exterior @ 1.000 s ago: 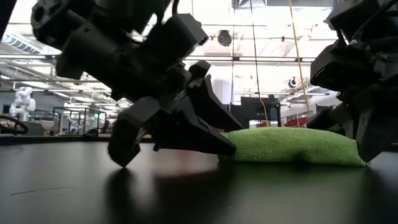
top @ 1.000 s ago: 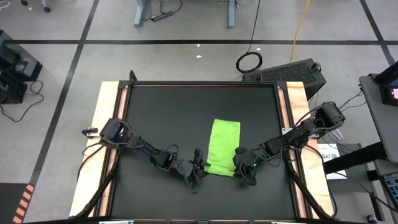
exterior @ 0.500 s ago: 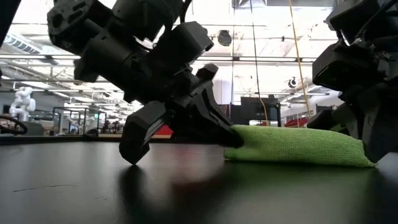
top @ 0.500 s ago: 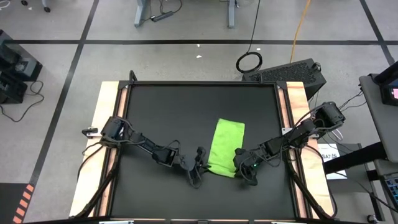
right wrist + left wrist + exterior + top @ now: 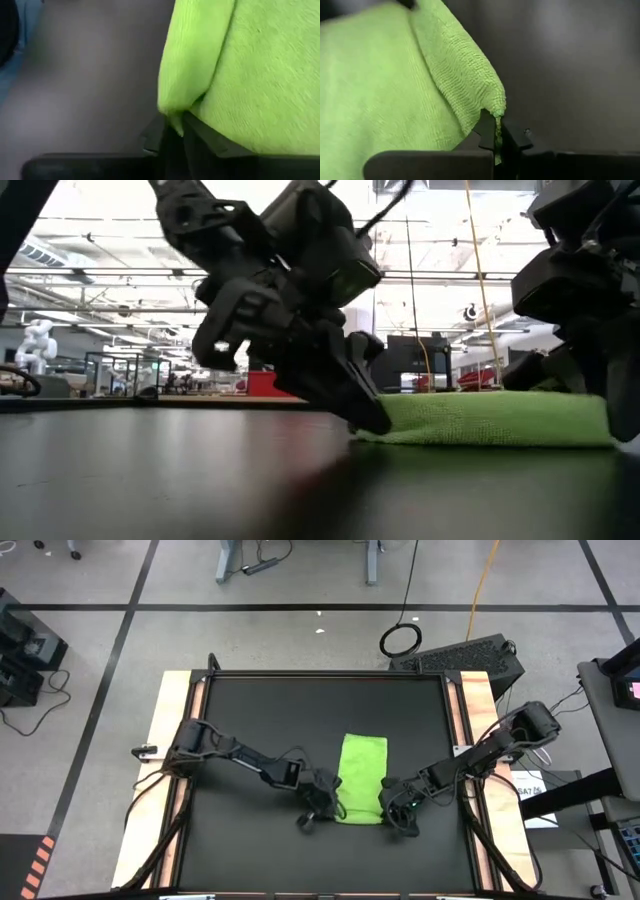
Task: Roll towel into tight, uniform cylinder
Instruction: Roll the green towel
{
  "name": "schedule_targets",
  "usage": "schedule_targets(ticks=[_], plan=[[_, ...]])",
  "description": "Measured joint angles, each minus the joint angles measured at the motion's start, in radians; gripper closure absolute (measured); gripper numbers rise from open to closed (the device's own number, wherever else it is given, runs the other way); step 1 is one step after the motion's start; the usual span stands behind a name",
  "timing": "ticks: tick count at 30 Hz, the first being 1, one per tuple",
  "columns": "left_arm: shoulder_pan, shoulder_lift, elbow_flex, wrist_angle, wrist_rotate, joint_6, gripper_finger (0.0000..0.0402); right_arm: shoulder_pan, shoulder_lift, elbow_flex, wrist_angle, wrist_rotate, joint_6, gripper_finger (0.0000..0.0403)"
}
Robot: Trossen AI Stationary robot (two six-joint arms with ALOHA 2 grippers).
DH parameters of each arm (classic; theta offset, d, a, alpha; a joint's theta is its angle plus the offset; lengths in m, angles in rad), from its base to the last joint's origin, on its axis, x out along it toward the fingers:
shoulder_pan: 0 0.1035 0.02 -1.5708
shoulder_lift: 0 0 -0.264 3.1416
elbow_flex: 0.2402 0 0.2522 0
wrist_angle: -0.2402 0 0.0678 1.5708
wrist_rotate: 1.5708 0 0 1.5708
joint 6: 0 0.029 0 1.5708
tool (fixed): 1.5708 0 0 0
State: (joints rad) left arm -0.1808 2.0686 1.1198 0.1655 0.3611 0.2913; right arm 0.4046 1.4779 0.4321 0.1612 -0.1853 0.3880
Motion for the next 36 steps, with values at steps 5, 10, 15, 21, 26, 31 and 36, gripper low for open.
schedule_targets(ticks=[5,10,15,21,26,31,36], plan=[[0.047,0.001,0.021,-0.049,0.158,-0.095,0.0398,0.007,-0.112,-0.005,-0.139,0.055,-0.021,0.0281],[0.083,0.001,0.031,-0.038,0.241,-0.186,0.0398,0.062,-0.229,-0.005,-0.209,0.204,-0.098,0.0225],[0.109,0.001,0.032,-0.009,0.292,-0.234,0.0398,0.146,-0.272,-0.003,-0.182,0.381,-0.217,0.0216],[0.118,0.0,0.032,0.006,0.293,-0.234,0.0399,0.231,-0.231,-0.003,-0.155,0.522,-0.226,0.0217],[0.129,0.0,0.033,0.006,0.294,-0.235,0.0399,0.299,-0.143,-0.001,-0.028,0.609,-0.248,0.023],[0.143,0.021,0.046,0.022,0.347,-0.274,0.0399,0.365,-0.038,0.084,-0.029,0.716,-0.283,0.0242],[0.146,0.094,0.098,0.006,0.396,-0.308,0.0399,0.404,0.04,0.179,-0.139,0.805,-0.269,0.0241]])
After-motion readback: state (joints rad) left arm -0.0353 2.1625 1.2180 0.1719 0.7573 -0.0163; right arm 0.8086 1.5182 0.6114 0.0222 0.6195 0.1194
